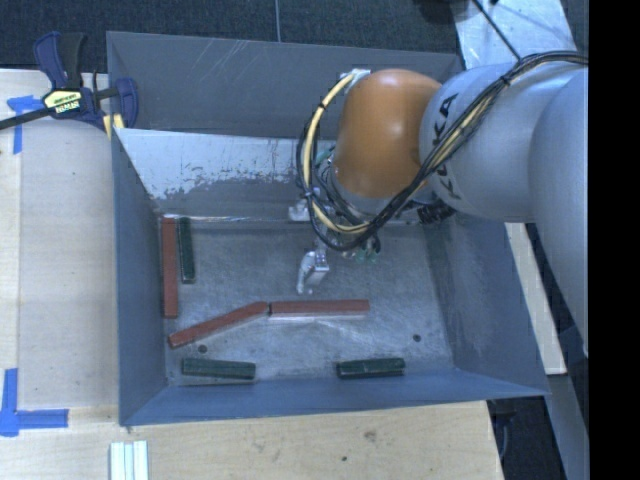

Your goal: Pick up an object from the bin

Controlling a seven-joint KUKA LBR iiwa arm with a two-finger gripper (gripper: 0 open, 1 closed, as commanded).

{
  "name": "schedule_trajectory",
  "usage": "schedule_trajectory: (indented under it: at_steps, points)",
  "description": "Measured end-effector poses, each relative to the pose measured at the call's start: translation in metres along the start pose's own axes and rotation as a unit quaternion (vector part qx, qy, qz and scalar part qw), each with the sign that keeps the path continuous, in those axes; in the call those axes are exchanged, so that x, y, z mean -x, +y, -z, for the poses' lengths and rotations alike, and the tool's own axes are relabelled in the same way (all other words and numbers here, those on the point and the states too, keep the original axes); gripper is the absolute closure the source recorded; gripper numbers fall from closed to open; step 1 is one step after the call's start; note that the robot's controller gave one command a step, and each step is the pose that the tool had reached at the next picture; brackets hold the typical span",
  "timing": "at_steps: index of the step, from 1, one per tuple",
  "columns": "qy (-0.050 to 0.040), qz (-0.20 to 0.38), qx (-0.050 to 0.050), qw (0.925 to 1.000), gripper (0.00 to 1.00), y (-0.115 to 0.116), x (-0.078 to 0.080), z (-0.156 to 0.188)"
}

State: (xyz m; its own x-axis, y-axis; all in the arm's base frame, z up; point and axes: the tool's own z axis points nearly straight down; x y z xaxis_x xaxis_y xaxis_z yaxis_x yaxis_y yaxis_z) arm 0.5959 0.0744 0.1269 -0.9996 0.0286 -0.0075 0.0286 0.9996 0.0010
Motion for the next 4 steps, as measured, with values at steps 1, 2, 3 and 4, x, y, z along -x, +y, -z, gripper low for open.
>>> schedule_trajectory:
  at_steps: [1, 2, 3, 4]
  points:
    - [0.0024, 0.053, -0.001, 0.9986, 0.00, 0.010, -0.009, -0.040]
    - [-0.0040, 0.110, 0.002, 0.9939, 1.00, -0.078, -0.044, -0.045]
    - [-0.0149, 0.108, 0.001, 0.9940, 0.00, -0.079, -0.040, -0.046]
    - [0.0111, 0.109, -0.001, 0.9940, 1.00, -0.082, -0.049, -0.045]
